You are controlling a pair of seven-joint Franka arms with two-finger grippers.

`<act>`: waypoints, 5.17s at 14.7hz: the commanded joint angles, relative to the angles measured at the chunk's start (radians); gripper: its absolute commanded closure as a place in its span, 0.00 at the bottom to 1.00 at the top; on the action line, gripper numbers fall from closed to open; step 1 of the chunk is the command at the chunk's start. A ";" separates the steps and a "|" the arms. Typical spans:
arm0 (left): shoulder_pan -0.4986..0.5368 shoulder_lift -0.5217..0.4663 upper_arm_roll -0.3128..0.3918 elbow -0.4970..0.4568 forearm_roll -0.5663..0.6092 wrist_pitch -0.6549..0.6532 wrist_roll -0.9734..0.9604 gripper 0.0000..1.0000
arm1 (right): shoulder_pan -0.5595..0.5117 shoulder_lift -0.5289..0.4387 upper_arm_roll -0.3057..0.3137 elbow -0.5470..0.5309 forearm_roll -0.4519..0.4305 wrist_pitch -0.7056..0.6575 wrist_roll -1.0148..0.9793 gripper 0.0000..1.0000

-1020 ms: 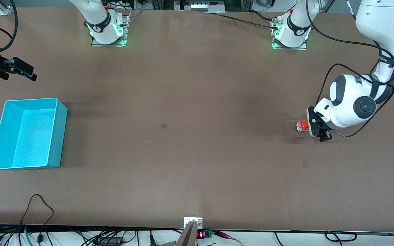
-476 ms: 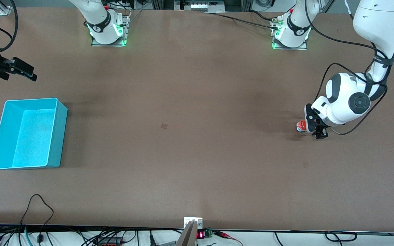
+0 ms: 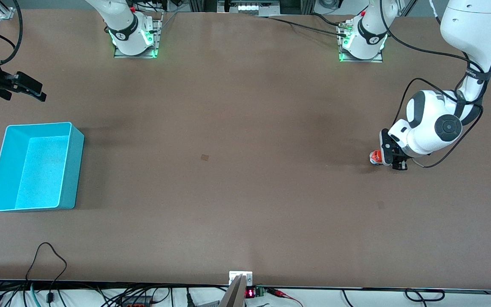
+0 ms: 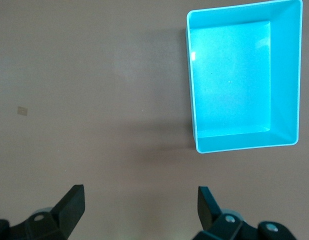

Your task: Wind up bus and store in blue box

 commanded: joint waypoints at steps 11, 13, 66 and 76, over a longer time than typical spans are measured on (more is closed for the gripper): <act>0.173 0.075 -0.002 -0.003 0.020 0.062 0.141 0.68 | 0.018 0.005 0.007 -0.003 -0.013 0.010 -0.013 0.00; 0.264 0.119 -0.003 0.031 0.020 0.100 0.263 0.68 | 0.018 0.006 0.007 -0.003 -0.011 0.012 -0.013 0.00; 0.367 -0.094 -0.224 0.622 0.012 -0.992 -0.280 0.00 | 0.018 0.008 0.007 -0.001 -0.011 0.012 -0.013 0.00; 0.367 -0.112 -0.397 0.738 0.008 -1.141 -0.716 0.00 | 0.017 0.019 0.005 -0.001 -0.011 0.015 -0.012 0.00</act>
